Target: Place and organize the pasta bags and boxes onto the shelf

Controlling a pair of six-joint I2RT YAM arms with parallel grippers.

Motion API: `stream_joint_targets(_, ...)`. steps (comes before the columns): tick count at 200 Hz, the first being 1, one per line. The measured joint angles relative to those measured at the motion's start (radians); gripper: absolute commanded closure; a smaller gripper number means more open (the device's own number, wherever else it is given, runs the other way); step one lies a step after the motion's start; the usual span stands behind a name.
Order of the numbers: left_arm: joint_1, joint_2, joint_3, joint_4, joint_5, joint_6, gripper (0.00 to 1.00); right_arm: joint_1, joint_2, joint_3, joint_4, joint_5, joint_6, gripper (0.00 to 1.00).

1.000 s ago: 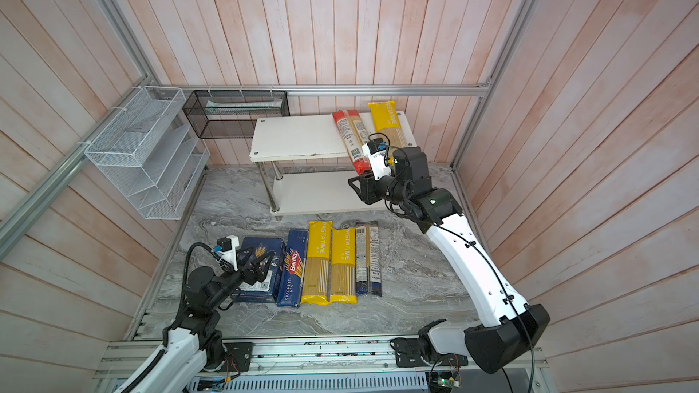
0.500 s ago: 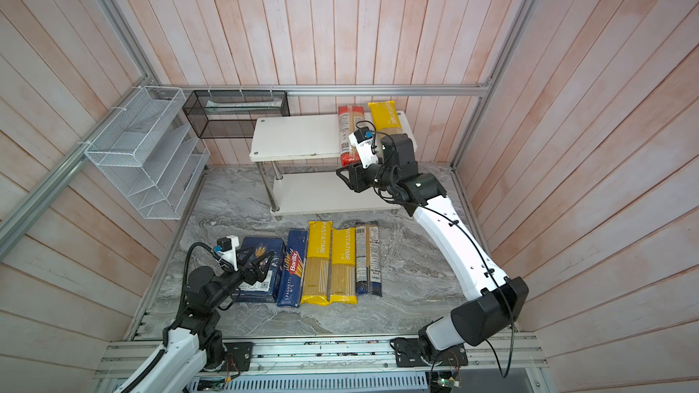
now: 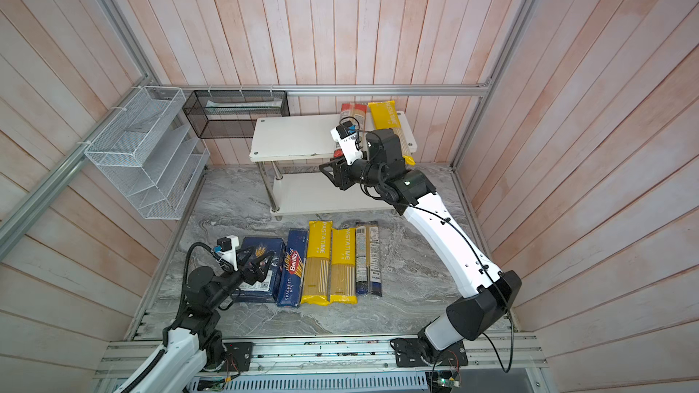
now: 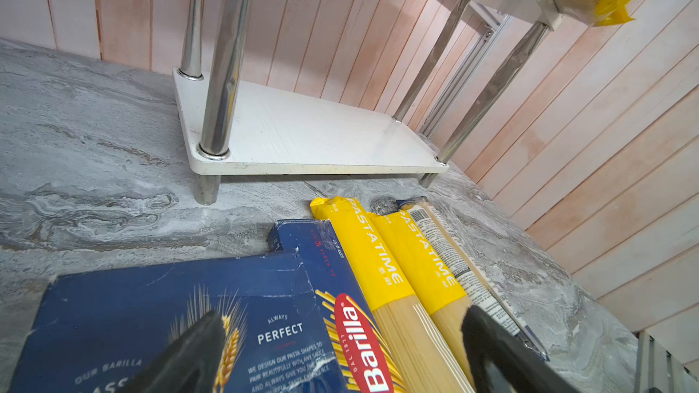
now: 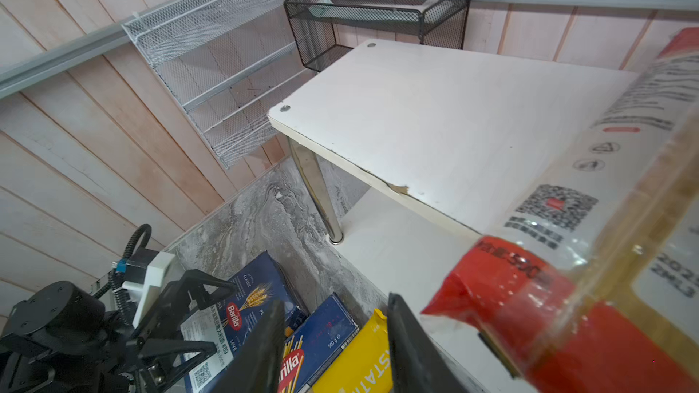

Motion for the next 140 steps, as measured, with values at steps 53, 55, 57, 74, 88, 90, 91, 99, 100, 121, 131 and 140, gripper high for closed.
stream_joint_targets(53,0.0,0.001,0.0,0.0,0.0,0.0,0.0,0.052,-0.042,-0.021,0.075,0.126,0.049,0.58)
stream_joint_targets(55,0.0,0.001,0.0,0.0,0.0,0.0,0.0,0.057,-0.039,-0.021,0.078,0.135,0.053,0.57)
stream_joint_targets(57,0.0,0.001,0.0,0.0,0.0,0.0,0.0,0.059,-0.038,-0.021,0.079,0.141,0.055,0.58)
stream_joint_targets(74,0.0,0.001,0.0,0.0,0.0,0.0,0.0,0.111,0.007,0.003,0.086,0.23,0.069,0.57)
stream_joint_targets(88,0.0,0.001,0.0,0.0,0.0,0.0,0.0,0.156,0.06,0.039,0.082,0.291,0.076,0.57)
stream_joint_targets(90,0.0,0.001,0.0,0.0,0.0,0.0,0.0,0.16,0.066,0.043,0.081,0.299,0.077,0.57)
stream_joint_targets(91,0.0,0.001,0.0,0.0,0.0,0.0,0.0,0.164,0.072,0.047,0.079,0.306,0.077,0.57)
stream_joint_targets(99,0.0,0.001,0.0,0.0,0.0,0.0,0.0,0.182,0.1,0.066,0.076,0.33,0.081,0.57)
stream_joint_targets(100,0.0,0.001,0.0,0.0,0.0,0.0,0.0,0.185,0.103,0.069,0.075,0.333,0.081,0.57)
stream_joint_targets(121,0.0,0.001,0.0,0.0,0.0,0.0,0.0,0.205,0.144,0.08,0.061,0.389,0.103,0.57)
stream_joint_targets(131,0.0,0.001,0.0,0.0,0.0,0.0,0.0,0.205,0.152,0.08,0.051,0.418,0.109,0.57)
stream_joint_targets(140,0.0,0.001,0.0,0.0,0.0,0.0,0.0,0.203,0.155,0.08,0.046,0.445,0.114,0.57)
